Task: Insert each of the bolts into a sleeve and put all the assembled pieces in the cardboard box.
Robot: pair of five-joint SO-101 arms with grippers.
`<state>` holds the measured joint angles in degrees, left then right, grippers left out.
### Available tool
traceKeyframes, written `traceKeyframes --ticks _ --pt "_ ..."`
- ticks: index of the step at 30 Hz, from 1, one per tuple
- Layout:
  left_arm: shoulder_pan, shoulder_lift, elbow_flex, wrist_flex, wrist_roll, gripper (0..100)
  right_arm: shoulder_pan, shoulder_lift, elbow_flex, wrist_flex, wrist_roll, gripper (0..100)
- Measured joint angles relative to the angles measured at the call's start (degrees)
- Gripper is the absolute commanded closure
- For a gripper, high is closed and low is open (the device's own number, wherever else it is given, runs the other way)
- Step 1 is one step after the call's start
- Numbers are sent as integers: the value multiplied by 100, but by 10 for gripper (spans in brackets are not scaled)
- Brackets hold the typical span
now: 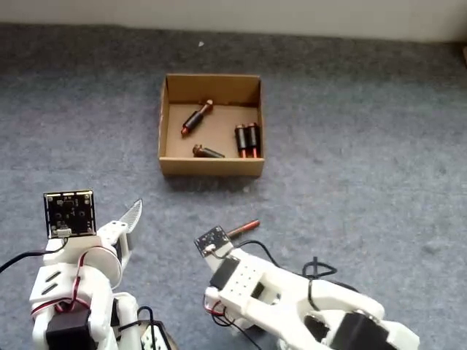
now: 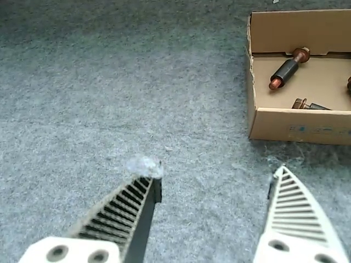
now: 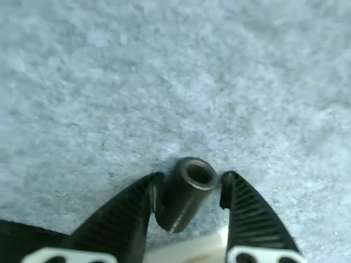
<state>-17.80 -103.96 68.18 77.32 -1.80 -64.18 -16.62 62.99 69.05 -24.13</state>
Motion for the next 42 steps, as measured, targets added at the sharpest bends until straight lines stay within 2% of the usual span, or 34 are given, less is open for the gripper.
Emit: traceKeyframes --ticks 10,14,19,23,26,30,32,35,40,42 --pt "0 0 0 0 0 681 9 545 -905 598 0 994" --pt "0 0 0 0 0 681 369 545 -1169 686 149 994" --pt "0 0 0 0 0 681 1424 545 -1855 1046 1204 994" --pt "0 0 0 0 0 681 2690 545 -2602 1134 2127 994" --pt "0 0 0 0 0 681 3710 554 -3051 1108 3174 994" --pt "0 0 0 0 0 681 4888 677 -3235 404 4791 994" --pt "0 0 0 0 0 681 5222 791 -3068 -26 5284 993" --pt "0 0 0 0 0 681 5371 1108 -2796 -607 5310 988" --pt "0 0 0 0 0 681 5433 1626 -2752 -914 4527 913" --pt "0 0 0 0 0 681 5433 1767 -2760 -941 4378 911"
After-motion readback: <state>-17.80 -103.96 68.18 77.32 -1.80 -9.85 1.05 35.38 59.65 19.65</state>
